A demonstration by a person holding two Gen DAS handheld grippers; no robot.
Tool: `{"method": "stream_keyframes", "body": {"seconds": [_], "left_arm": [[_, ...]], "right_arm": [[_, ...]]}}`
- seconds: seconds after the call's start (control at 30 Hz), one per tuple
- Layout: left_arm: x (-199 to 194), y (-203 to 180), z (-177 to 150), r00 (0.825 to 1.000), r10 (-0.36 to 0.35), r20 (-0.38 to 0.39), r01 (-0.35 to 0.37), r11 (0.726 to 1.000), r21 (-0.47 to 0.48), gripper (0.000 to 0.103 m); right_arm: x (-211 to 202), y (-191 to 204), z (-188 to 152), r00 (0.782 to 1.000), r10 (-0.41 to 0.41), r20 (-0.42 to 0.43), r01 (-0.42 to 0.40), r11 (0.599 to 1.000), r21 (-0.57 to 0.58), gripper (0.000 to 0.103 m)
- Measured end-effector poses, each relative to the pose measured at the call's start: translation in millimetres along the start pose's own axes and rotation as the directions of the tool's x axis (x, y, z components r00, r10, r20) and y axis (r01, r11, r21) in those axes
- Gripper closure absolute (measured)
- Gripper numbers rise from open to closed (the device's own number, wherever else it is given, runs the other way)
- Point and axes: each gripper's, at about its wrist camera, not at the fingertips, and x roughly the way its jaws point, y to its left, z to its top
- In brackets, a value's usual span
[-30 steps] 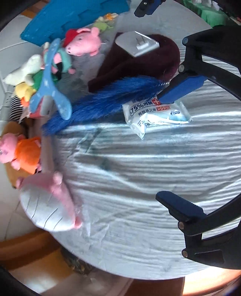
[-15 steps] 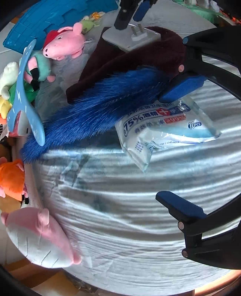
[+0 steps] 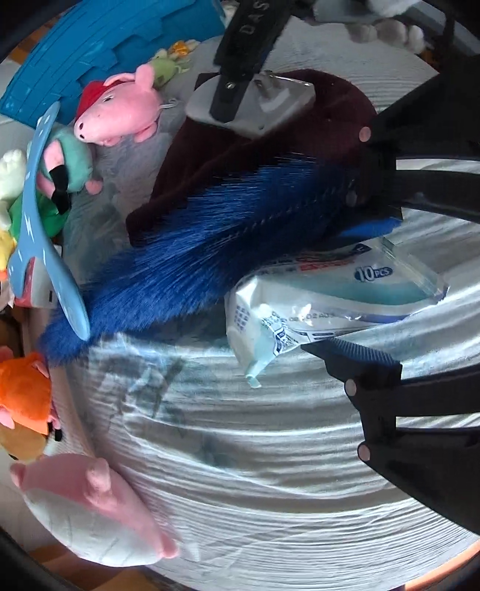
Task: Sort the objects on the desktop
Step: 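Reach the left tool to the wet wipes pack while the right tool reaches the white plug device, then close the left tool on the wipes pack while the right tool closes on the white device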
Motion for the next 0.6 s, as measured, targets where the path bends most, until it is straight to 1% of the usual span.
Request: {"method": "stream_keyframes", "body": {"seconds": [0.13, 0.23, 0.27, 0.3, 0.33, 0.43, 0.6], "left_arm": [[4.6, -4.4, 1.7, 1.000, 0.024, 0.006, -0.024, 0.999, 0.026, 0.056], [6.6, -5.7, 2.3, 0.999, 0.035, 0.003, -0.035, 0.999, 0.041, 0.056], [6.7, -5.1, 2.2, 1.000, 0.032, 0.001, -0.032, 0.999, 0.043, 0.059], [5.8, -4.3, 2.1, 1.000, 0.029, 0.000, -0.029, 0.999, 0.045, 0.066], [4.4, -3.6, 2.0, 1.000, 0.027, 0.001, -0.027, 0.999, 0.048, 0.070], [3.4, 7.5, 0.6, 1.000, 0.029, 0.001, -0.029, 0.999, 0.035, 0.071], [2.3, 25.7, -1.8, 1.000, 0.017, 0.009, -0.017, 1.000, 0.007, 0.071]], "right_arm": [[9.1, 1.7, -0.5, 1.000, 0.005, -0.020, -0.006, 1.000, -0.023, 0.025], [14.0, 8.7, -4.4, 0.999, -0.030, -0.014, 0.029, 0.996, -0.079, 0.026], [13.7, 10.4, -6.3, 0.999, -0.040, -0.011, 0.039, 0.994, -0.100, 0.028], [13.0, 10.4, -7.7, 0.999, -0.043, -0.010, 0.042, 0.993, -0.111, 0.031], [12.2, 10.4, -9.1, 0.999, -0.047, -0.009, 0.045, 0.992, -0.122, 0.033], [10.0, 9.6, -12.8, 0.999, -0.052, -0.007, 0.050, 0.988, -0.149, 0.033], [8.0, 7.8, -17.1, 0.999, -0.040, 0.008, 0.041, 0.986, -0.159, 0.031]]}}
